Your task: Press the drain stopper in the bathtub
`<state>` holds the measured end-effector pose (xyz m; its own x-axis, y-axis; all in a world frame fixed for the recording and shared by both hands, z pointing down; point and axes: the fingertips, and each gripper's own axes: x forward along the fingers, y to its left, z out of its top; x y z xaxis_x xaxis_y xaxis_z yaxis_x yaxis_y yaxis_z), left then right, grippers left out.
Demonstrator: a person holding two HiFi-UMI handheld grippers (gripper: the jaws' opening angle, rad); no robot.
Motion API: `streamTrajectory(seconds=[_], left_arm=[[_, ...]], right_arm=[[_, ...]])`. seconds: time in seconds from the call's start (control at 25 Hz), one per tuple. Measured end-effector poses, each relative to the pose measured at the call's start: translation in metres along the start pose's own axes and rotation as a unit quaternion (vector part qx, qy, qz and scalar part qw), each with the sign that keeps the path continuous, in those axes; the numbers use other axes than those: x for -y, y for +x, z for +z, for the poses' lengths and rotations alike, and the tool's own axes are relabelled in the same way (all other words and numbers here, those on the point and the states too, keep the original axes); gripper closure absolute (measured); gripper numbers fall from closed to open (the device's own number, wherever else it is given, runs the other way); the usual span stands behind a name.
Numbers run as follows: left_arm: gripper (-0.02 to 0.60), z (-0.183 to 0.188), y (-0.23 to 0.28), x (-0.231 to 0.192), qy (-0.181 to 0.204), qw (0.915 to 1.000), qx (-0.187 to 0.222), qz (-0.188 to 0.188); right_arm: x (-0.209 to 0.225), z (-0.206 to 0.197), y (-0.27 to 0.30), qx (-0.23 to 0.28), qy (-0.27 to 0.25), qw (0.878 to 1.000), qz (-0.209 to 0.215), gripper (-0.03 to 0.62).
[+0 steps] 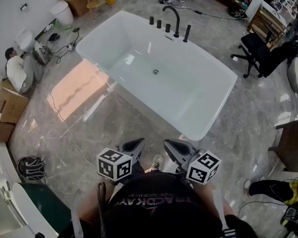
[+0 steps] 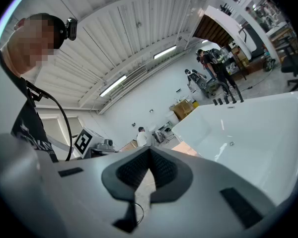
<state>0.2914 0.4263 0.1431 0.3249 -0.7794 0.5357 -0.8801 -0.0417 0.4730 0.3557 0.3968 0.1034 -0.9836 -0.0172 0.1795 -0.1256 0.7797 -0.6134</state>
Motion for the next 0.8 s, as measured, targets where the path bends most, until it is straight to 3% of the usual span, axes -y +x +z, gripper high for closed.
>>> streamTrajectory(seconds=[0.8], left_arm=[[0.578, 0.0005, 0.0029, 0.0025, -0.003, 1.0, -0.004, -0.002]], right_arm=[[0.0011, 0.0062, -0.0025, 0.012, 0.015, 1.0, 0.007, 0.582]])
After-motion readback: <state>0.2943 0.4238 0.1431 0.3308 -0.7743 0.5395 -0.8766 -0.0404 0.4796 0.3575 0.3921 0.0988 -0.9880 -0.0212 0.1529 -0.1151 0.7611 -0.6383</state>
